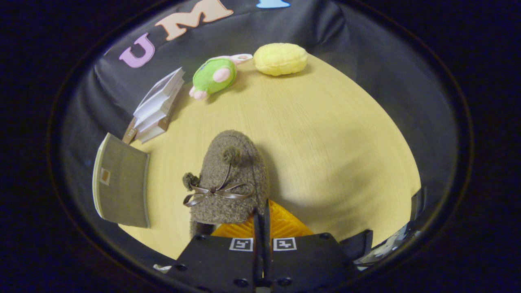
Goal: Open the storage box then place both shoes into the box .Put the left shoe in first, then the right shoe, with the right side of both shoes facing outward in a uniform manner.
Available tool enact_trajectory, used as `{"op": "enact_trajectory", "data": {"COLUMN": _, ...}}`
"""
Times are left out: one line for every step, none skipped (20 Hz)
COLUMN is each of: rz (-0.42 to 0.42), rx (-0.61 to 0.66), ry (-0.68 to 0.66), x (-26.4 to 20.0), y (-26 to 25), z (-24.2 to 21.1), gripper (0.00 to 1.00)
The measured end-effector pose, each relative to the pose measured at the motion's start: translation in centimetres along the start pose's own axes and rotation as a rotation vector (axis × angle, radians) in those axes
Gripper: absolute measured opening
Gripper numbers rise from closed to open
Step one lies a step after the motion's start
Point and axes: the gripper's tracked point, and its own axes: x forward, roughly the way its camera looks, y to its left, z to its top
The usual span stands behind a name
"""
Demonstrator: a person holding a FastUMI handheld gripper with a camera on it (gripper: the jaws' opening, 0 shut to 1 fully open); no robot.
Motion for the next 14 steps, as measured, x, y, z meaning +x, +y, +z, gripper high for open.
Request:
{"op": "enact_trajectory", "data": {"rz": 0.002, "rx": 0.011, "ry": -0.008, "x": -0.4, "y": 0.6, "z": 0.3, "gripper": 0.04}}
{"op": "enact_trajectory", "data": {"rz": 0.004, "rx": 0.016, "ry": -0.013, "x": -1.1, "y": 1.0, "z": 0.6, "gripper": 0.04}}
{"op": "enact_trajectory", "data": {"rz": 0.007, "rx": 0.024, "ry": -0.017, "x": -1.5, "y": 1.7, "z": 0.8, "gripper": 0.04}}
{"op": "enact_trajectory", "data": {"rz": 0.015, "rx": 0.031, "ry": -0.021, "x": -2.0, "y": 2.6, "z": 1.0, "gripper": 0.04}}
{"op": "enact_trajectory", "data": {"rz": 0.025, "rx": 0.038, "ry": -0.024, "x": -2.4, "y": 3.6, "z": 1.3, "gripper": 0.04}}
{"op": "enact_trajectory", "data": {"rz": 0.035, "rx": 0.044, "ry": -0.027, "x": -2.8, "y": 4.6, "z": 1.5, "gripper": 0.04}}
{"op": "enact_trajectory", "data": {"rz": 0.046, "rx": 0.048, "ry": -0.03, "x": -3.2, "y": 5.6, "z": 1.7, "gripper": 0.04}}
{"op": "enact_trajectory", "data": {"rz": 0.057, "rx": 0.049, "ry": -0.035, "x": -3.6, "y": 6.7, "z": 1.9, "gripper": 0.04}}
{"op": "enact_trajectory", "data": {"rz": 0.064, "rx": 0.046, "ry": -0.039, "x": -4.1, "y": 7.7, "z": 2.1, "gripper": 0.04}}
{"op": "enact_trajectory", "data": {"rz": 0.07, "rx": 0.041, "ry": -0.04, "x": -4.4, "y": 8.8, "z": 2.2, "gripper": 0.04}}
{"op": "enact_trajectory", "data": {"rz": 0.076, "rx": 0.038, "ry": -0.04, "x": -4.7, "y": 9.9, "z": 2.4, "gripper": 0.04}}
{"op": "enact_trajectory", "data": {"rz": 0.084, "rx": 0.034, "ry": -0.042, "x": -5.0, "y": 11.0, "z": 2.5, "gripper": 0.04}}
{"op": "enact_trajectory", "data": {"rz": 0.092, "rx": 0.031, "ry": -0.044, "x": -5.2, "y": 12.2, "z": 2.8, "gripper": 0.04}}
{"op": "enact_trajectory", "data": {"rz": 0.101, "rx": 0.028, "ry": -0.046, "x": -5.5, "y": 13.5, "z": 3.0, "gripper": 0.04}}
